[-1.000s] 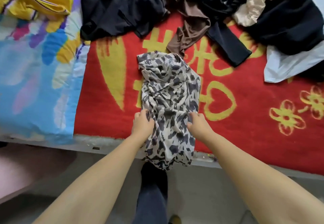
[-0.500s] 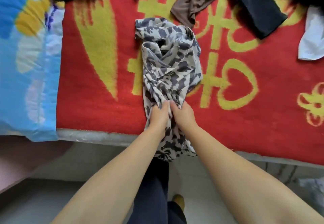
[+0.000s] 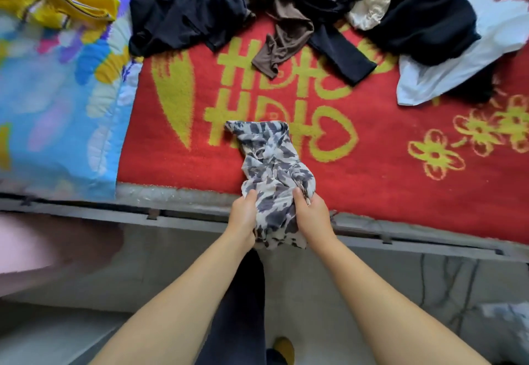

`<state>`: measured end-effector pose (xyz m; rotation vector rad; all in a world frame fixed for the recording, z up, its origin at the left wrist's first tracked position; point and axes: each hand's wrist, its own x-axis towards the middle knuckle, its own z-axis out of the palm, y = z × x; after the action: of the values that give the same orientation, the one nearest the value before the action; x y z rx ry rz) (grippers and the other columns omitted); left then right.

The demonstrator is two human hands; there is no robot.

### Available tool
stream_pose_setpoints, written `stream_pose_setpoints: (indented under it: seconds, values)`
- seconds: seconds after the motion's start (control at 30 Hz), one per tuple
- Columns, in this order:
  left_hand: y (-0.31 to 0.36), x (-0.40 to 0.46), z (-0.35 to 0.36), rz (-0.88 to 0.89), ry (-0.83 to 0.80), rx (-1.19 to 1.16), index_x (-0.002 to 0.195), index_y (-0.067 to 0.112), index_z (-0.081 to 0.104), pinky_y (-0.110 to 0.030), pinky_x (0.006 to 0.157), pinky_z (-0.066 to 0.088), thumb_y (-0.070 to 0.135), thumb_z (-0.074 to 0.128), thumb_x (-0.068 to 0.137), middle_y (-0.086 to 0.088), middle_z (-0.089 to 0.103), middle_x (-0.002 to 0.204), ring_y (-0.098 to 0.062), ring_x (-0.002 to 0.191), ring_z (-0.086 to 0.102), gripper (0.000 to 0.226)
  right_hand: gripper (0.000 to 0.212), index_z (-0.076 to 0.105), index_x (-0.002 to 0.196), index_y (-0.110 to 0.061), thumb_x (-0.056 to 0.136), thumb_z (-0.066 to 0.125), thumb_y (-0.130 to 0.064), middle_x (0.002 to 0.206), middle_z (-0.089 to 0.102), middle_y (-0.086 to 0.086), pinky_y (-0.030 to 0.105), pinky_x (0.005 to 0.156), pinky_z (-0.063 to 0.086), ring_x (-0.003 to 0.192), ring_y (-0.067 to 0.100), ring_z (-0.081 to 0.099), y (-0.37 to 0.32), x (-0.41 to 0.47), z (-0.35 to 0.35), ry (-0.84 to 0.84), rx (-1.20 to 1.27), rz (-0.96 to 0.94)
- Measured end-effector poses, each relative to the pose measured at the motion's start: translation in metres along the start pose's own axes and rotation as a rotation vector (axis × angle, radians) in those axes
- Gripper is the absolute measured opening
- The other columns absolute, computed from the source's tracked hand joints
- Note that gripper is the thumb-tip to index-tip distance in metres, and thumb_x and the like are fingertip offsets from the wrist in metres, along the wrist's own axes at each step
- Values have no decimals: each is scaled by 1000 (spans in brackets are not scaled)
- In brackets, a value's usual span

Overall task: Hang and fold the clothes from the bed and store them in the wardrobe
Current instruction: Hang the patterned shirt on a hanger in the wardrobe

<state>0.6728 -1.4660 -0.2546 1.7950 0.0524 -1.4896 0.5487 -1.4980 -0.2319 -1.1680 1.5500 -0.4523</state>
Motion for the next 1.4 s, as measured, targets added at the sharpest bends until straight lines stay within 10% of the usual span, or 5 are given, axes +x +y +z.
stream_pose_setpoints:
  seconds: [0.33, 0.67, 1.1, 1.3, 1.4]
  values:
    - [-94, -215, 9, 272, -188, -51, 103, 10, 67, -37, 75, 56, 31, 37, 104, -7, 75, 95, -24, 89, 72, 37, 38, 42, 71, -14, 99, 50, -39, 54, 36, 0, 33, 50, 26, 49, 16, 33, 17, -193, -118, -11, 30, -257]
    - [-111, -335, -99, 445, -88, -243, 112, -3, 63, -40, 78, 57, 28, 36, 105, -21, 70, 107, -34, 96, 69, 42, 42, 69, 99, -9, 96, 51, -47, 100, 73, 15, 51, 90, 54, 96, 34, 69, -13, -304, -118, -131, 425, -141]
    - [-270, -466, -388, 476, 420, -469, 81, 15, 73, -28, 60, 52, 26, 59, 94, -10, 75, 79, -20, 65, 71, 22, 36, 73, 100, -6, 95, 52, -34, 103, 73, 17, 42, 86, 53, 93, 30, 70, -19, -512, 53, -820, 648, 11]
    - [-351, -523, -474, 461, 442, -212, 110, 13, 66, -45, 96, 50, 48, 55, 94, -11, 70, 108, -27, 103, 66, 40, 29, 74, 76, -9, 75, 53, -29, 77, 72, 10, 28, 66, 57, 72, 23, 71, -13, -627, 104, -1166, 549, -22]
    - [-381, -543, -478, 525, 442, -200, 124, 19, 56, -28, 90, 53, 49, 56, 92, -3, 65, 115, -16, 104, 63, 44, 24, 70, 57, -15, 70, 56, -29, 59, 67, 2, 20, 55, 53, 57, 13, 66, -4, -677, 116, -1295, 522, -76]
